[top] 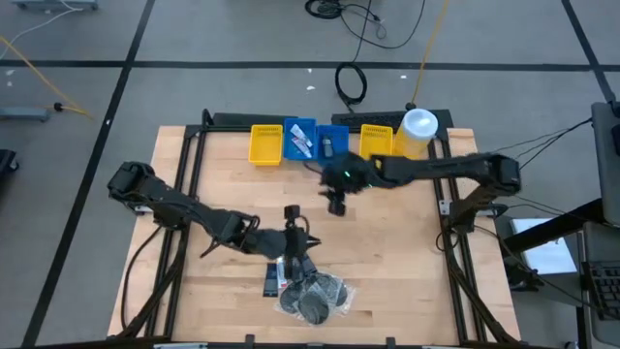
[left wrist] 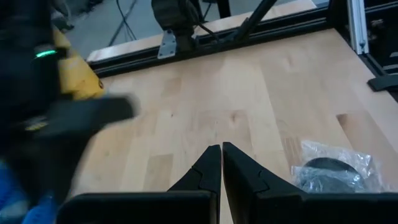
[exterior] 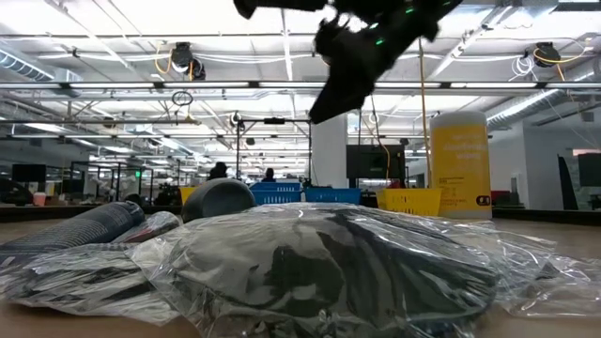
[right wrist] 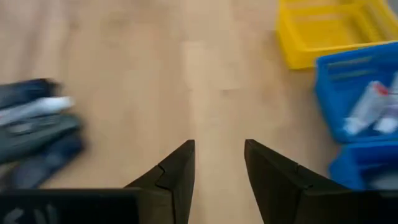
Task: Pick & Place Travel size toiletries
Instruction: Put the black hairbrush into the right yellow bin
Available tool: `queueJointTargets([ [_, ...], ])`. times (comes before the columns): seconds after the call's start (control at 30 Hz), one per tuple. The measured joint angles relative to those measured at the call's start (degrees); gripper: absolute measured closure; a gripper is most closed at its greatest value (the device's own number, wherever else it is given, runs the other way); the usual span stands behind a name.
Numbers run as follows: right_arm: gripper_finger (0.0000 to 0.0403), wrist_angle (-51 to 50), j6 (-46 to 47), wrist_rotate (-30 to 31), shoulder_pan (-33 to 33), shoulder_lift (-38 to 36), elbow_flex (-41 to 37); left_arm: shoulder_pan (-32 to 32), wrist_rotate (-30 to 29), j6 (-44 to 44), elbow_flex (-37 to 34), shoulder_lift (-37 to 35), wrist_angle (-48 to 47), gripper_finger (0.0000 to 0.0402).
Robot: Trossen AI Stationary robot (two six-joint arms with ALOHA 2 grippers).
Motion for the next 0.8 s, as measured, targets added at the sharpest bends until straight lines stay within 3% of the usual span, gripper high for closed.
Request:
queueJointTargets([
  [0.13, 0.0271, 6.52, 3.9, 0.16, 6.03, -6.97, -9.57, -2.4, -4.07, -0.07, 0.0, -0.02, -0.54, 0.0382],
  [0.37, 0.0271, 18.04, 8.77, 0.05, 18.5, -13.87, -21.88, -3.12, -4.41, -4.39, 0.0, -0.02, -3.69, 0.0382],
  [0.7, 0.0271, 24.37, 10.57, 0.9, 32.49, -11.55, -27.38, -2.97, -1.78, -9.5, 0.0, -0.02, -7.23, 0.0382],
  [0.8, 0.0271, 25.61, 11.02, 4.14, 36.1, -9.61, -27.16, -2.97, -0.28, -10.15, 0.0, -0.02, -7.28, 0.0382],
])
